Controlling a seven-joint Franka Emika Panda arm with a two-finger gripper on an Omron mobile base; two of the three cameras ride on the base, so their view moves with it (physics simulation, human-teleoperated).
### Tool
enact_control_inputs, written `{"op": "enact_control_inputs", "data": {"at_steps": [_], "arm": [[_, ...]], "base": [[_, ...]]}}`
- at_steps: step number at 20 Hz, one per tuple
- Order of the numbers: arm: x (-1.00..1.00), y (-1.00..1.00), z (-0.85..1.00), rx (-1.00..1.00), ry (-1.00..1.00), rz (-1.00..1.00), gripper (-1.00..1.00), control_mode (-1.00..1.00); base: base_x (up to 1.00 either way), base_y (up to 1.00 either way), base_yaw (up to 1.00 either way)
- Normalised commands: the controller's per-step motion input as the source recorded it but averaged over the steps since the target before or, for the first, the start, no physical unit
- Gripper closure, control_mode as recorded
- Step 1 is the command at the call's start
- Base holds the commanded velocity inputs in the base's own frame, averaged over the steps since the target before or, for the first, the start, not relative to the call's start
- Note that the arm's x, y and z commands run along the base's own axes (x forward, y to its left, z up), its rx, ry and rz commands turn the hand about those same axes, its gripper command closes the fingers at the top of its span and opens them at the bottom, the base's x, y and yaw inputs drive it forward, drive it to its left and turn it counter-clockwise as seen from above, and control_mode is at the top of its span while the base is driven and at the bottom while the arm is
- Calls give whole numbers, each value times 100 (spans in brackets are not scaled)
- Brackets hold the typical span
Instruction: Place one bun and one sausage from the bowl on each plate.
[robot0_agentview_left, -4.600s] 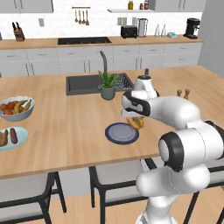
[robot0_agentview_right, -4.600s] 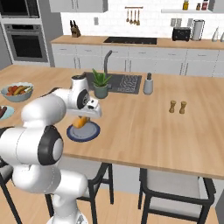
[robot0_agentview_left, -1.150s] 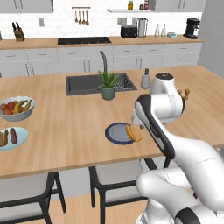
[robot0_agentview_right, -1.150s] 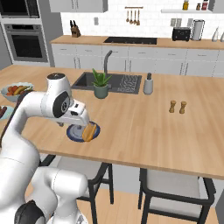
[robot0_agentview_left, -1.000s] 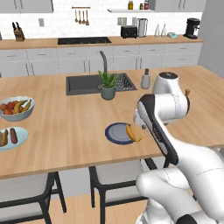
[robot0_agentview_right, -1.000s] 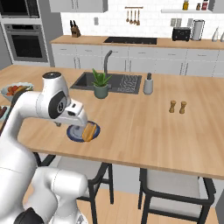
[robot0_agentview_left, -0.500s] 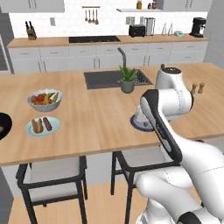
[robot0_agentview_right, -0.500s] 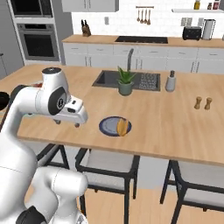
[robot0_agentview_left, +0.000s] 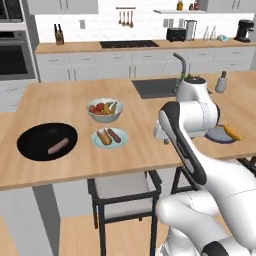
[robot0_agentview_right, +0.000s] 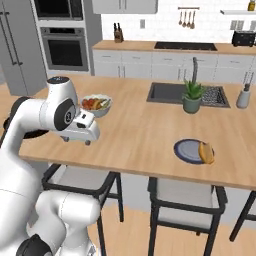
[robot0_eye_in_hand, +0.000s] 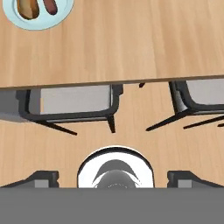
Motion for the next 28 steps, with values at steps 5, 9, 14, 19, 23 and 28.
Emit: {"op": "enact_control_inputs", "data": {"at_steps": [5,9,14,19,23,28], "arm": [[0,0,0,0,0,0,-100,100],[0,0,0,0,0,0,-100,100],[0,0,0,0,0,0,-100,100],[0,0,0,0,0,0,-100,100],[0,0,0,0,0,0,-100,100],[36,31,-1,0,0,0,-100,-100]], "base": [[22,100,0],[35,89,0],[50,42,0],[48,0,0],[47,0,0],[21,2,0]]}}
